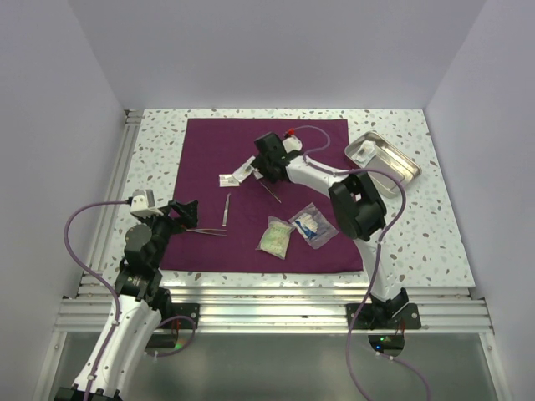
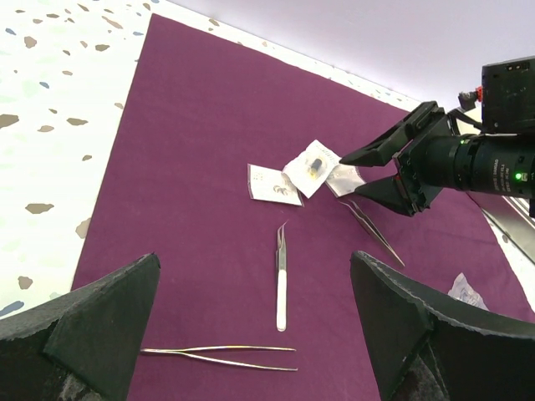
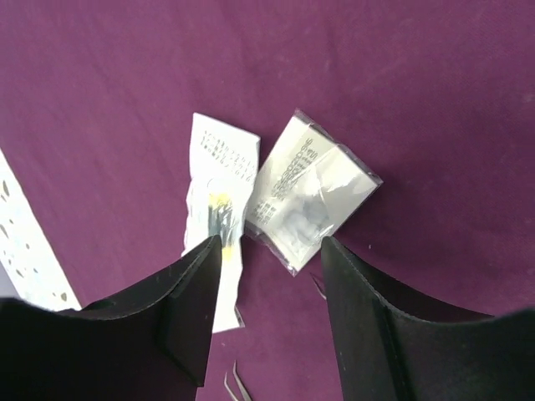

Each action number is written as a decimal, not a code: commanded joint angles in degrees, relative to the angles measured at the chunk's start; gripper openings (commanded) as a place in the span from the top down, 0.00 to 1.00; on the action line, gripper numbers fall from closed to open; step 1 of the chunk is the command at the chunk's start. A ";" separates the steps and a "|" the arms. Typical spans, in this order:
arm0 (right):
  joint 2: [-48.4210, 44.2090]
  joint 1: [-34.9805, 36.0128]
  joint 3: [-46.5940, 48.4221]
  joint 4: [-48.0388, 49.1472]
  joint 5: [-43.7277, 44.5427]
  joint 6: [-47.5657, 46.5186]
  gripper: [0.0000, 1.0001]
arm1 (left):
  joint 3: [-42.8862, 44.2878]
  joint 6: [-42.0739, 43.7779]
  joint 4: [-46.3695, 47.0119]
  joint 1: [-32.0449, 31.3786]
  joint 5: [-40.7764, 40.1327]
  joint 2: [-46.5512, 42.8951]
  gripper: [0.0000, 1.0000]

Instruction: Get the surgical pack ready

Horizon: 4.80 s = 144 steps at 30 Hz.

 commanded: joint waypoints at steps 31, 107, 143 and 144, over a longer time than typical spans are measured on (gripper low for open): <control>-2.11 -0.01 -9.41 10.22 12.34 13.19 0.90 | 0.23 0.96 1.41 -0.17 0.13 -0.54 0.00; -41.49 -46.50 -32.96 11.63 -25.78 -24.79 0.01 | 0.15 1.49 0.53 -0.25 -1.54 -2.38 0.00; -24.63 -5.12 -25.68 15.05 -2.34 -4.66 0.17 | -0.38 1.40 1.58 -0.25 -0.31 -2.03 0.00; -22.35 -4.06 -23.75 14.97 -2.33 -4.39 0.18 | -0.38 1.31 1.58 -0.25 -0.22 -2.03 0.00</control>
